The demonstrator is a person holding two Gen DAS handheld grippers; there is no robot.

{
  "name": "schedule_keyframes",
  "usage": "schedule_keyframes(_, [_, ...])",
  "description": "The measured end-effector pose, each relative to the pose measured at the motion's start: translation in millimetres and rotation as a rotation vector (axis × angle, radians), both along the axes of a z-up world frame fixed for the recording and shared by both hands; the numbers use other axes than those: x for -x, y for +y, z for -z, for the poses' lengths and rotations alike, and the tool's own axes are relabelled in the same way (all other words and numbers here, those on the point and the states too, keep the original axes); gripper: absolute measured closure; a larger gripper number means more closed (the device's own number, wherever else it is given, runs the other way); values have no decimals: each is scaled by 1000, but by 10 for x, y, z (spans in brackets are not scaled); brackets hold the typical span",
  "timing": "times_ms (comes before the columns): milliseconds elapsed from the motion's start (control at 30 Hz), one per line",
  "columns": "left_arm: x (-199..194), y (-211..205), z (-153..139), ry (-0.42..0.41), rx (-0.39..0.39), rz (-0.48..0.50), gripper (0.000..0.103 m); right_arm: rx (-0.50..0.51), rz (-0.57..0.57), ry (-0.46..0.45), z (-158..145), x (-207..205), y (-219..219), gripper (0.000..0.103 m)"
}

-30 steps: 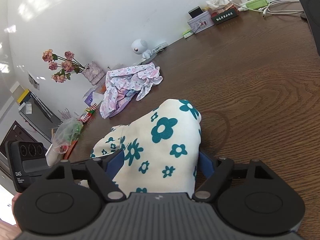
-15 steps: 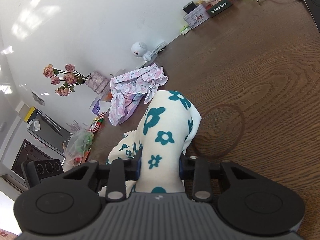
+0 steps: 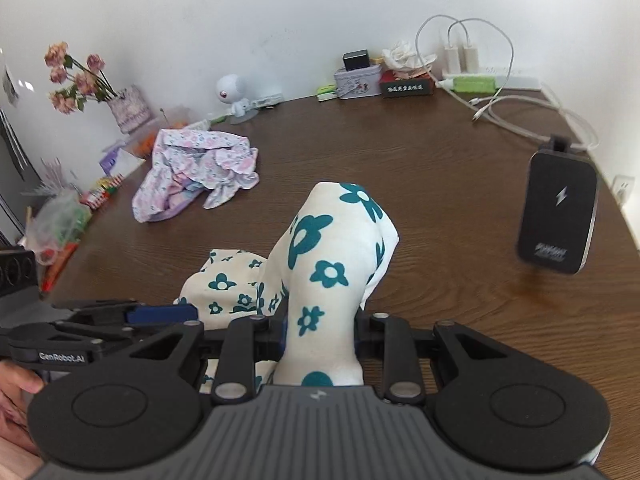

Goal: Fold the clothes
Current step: 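Grasp the bundle edge with the right gripper and lift it upward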

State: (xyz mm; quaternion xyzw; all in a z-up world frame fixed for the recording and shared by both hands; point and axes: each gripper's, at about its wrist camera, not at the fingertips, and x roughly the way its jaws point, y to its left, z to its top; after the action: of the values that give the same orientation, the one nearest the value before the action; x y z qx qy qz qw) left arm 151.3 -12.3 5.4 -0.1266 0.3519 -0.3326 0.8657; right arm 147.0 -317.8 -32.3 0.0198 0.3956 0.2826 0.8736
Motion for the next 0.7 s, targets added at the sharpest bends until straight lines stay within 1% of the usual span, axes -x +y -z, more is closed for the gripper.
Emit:
schedule_keyframes(133, [-171,-302,49,6,-41,42,64,195,-41,-60,-181,-5,142,78])
schedule_keyframes(167, [-220,-383,73,11,-48,50,71,240,-55,-74,-213,1,199,78])
schedule_keyframes(200, [-271,-467,103,16,-53,54,80,275,-72,-82,-225,9,266,78])
schedule_keyframes(267, [-369,-644,177,24,-73,64,89,355,-110,-105,-245,34,410,78])
schedule_keyframes(333, [-427,-776,242,38,-92,70,92,424,-142,-125,-266,43,537,78])
schedule_keyframes(367, [-443,-829,270,40,-89,75,95,473,-154,-144,-271,55,604,78])
schedule_keyframes(467, [-497,-893,319,66,-61,71,96,593,-191,-185,-272,79,768,78])
schedule_keyframes(500, [-506,-855,309,81,-43,70,96,609,-194,-190,-267,87,791,78])
schedule_keyframes(533, [-505,-785,288,89,-14,75,91,622,-198,-197,-259,107,809,78])
schedule_keyframes(567, [-501,-684,257,92,20,76,81,635,-203,-204,-250,127,826,78])
schedule_keyframes(600, [-502,-575,225,92,49,70,74,641,-204,-208,-235,137,835,78])
schedule_keyframes(633, [-511,-457,181,89,70,59,64,647,-205,-213,-221,147,843,78])
schedule_keyframes(667, [-533,-335,124,74,69,36,59,653,-206,-217,-206,156,852,78])
schedule_keyframes(700, [-561,-244,87,57,50,11,58,652,-204,-217,-203,156,857,77])
